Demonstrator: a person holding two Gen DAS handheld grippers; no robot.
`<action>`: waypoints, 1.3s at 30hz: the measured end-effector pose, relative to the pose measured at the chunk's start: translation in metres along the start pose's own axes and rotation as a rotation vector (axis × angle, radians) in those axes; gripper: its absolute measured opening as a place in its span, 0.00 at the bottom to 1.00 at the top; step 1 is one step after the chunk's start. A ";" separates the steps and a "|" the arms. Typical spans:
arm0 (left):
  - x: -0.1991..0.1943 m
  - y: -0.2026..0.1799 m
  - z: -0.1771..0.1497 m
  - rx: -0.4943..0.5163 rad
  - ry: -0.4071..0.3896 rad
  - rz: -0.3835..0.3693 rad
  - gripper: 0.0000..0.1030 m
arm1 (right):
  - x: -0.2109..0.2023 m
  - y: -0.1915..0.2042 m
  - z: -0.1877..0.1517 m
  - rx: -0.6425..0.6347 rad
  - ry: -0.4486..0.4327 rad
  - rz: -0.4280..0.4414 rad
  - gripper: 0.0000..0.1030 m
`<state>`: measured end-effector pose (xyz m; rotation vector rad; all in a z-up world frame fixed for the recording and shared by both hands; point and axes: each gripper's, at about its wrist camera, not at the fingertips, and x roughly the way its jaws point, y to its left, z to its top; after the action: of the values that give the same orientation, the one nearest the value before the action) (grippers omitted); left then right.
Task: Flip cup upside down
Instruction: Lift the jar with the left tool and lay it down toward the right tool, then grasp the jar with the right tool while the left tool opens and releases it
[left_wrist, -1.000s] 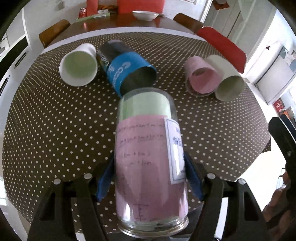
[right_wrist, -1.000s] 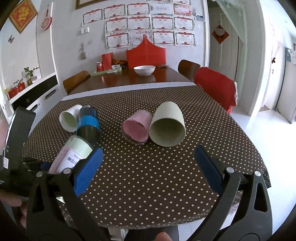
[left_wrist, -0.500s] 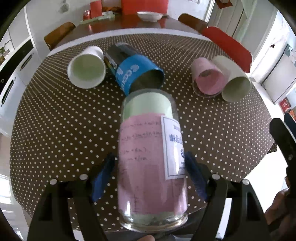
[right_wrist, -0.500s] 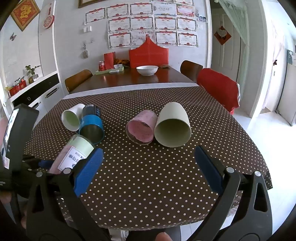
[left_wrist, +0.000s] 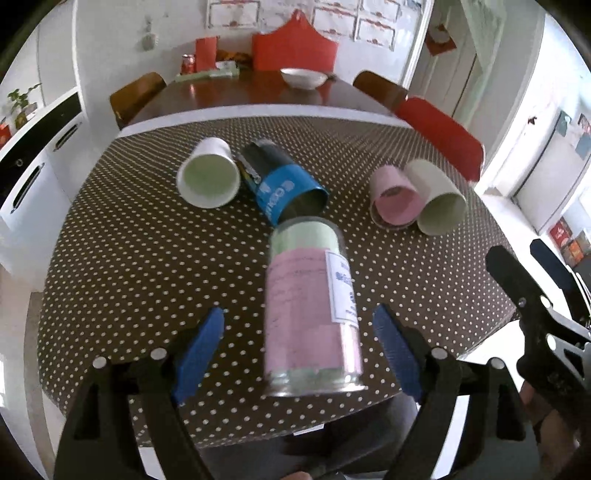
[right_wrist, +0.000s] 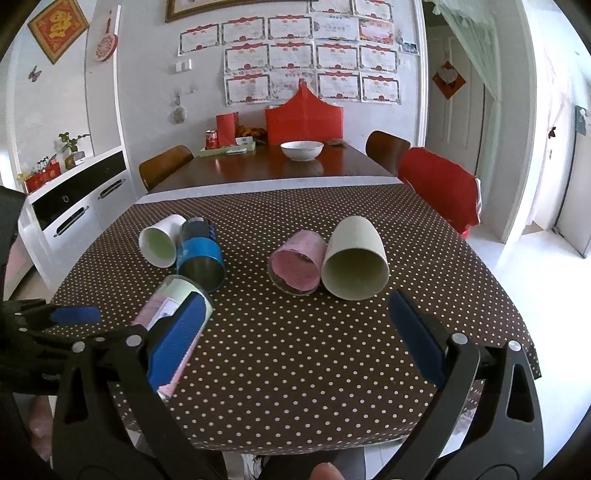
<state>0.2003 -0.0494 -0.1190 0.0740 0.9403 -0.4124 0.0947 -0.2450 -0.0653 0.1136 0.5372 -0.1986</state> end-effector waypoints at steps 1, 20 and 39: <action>-0.004 0.002 0.000 -0.005 -0.010 0.004 0.80 | -0.002 0.002 0.001 -0.002 -0.004 0.002 0.94; -0.092 0.028 -0.029 -0.037 -0.291 0.163 0.80 | -0.036 0.031 0.016 -0.030 -0.051 0.075 0.94; -0.124 0.038 -0.041 -0.076 -0.395 0.212 0.80 | -0.044 0.041 0.021 -0.043 -0.048 0.120 0.94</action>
<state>0.1190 0.0342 -0.0483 0.0207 0.5506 -0.1834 0.0776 -0.2012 -0.0224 0.0986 0.4853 -0.0721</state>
